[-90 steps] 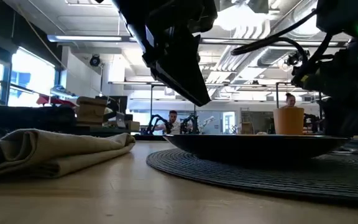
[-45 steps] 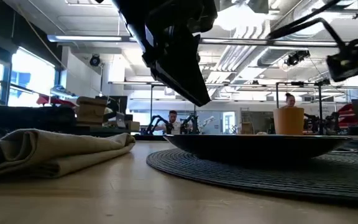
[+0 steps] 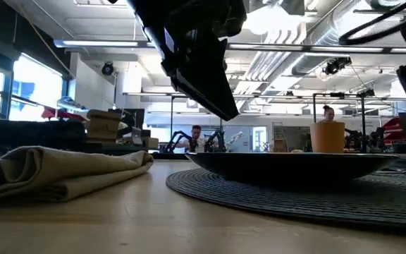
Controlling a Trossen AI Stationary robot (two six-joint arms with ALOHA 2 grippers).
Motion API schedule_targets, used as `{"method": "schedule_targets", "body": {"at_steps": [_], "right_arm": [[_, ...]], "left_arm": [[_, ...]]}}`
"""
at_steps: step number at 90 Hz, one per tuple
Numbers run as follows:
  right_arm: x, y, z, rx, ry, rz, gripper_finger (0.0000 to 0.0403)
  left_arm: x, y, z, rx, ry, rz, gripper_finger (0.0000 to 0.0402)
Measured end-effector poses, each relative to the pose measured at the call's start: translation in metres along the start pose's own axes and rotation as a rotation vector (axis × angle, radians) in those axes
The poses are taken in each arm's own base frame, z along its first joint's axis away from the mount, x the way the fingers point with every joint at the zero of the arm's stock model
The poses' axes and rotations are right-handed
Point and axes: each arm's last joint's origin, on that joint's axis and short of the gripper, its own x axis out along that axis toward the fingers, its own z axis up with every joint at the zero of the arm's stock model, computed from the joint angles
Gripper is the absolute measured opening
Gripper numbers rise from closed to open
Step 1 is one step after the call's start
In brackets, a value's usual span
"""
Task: Set table place
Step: Adjust the silverware on the gray placemat
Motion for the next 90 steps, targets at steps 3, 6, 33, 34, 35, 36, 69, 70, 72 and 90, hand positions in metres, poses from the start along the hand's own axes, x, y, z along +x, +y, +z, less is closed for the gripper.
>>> {"method": "schedule_targets", "body": {"at_steps": [3, 6, 33, 34, 35, 36, 69, 70, 72, 90], "right_arm": [[0.002, 0.001, -0.001, -0.002, 0.013, -0.002, 0.0], [0.004, 0.003, -0.002, -0.007, 0.024, -0.003, 0.0], [0.008, 0.018, -0.004, 0.012, 0.067, 0.115, 0.0], [0.008, 0.018, -0.004, 0.012, 0.066, 0.123, 0.0], [0.008, 0.019, -0.004, 0.012, 0.066, 0.131, 0.0], [0.007, 0.02, -0.004, 0.012, 0.065, 0.139, 0.0], [0.005, 0.034, 0.0, 0.013, -0.009, 0.281, 0.0], [0.005, 0.034, 0.0, 0.009, -0.01, 0.28, 0.0], [0.005, 0.033, 0.0, 0.003, -0.011, 0.277, 0.0], [-0.003, 0.027, 0.012, 0.005, -0.138, 0.268, 0.0]], "left_arm": [[0.0, 0.0, 0.0, 0.0, 0.0, 0.0, 0.0097], [0.0, 0.0, 0.0, 0.0, -0.002, 0.0, 0.0097], [0.0, -0.001, 0.001, -0.004, -0.014, -0.005, 0.0097], [0.0, -0.001, 0.001, -0.004, -0.014, -0.005, 0.0097], [0.0, -0.001, 0.001, -0.004, -0.014, -0.005, 0.0097], [0.0, -0.001, 0.001, -0.004, -0.014, -0.005, 0.0097], [0.0, -0.001, 0.002, -0.006, -0.023, -0.007, 0.0097], [0.0, -0.001, 0.002, -0.006, -0.023, -0.007, 0.0097], [0.0, -0.001, 0.002, -0.007, -0.024, -0.007, 0.0097], [0.0, -0.001, 0.002, -0.006, -0.023, -0.007, 0.0097]]}}
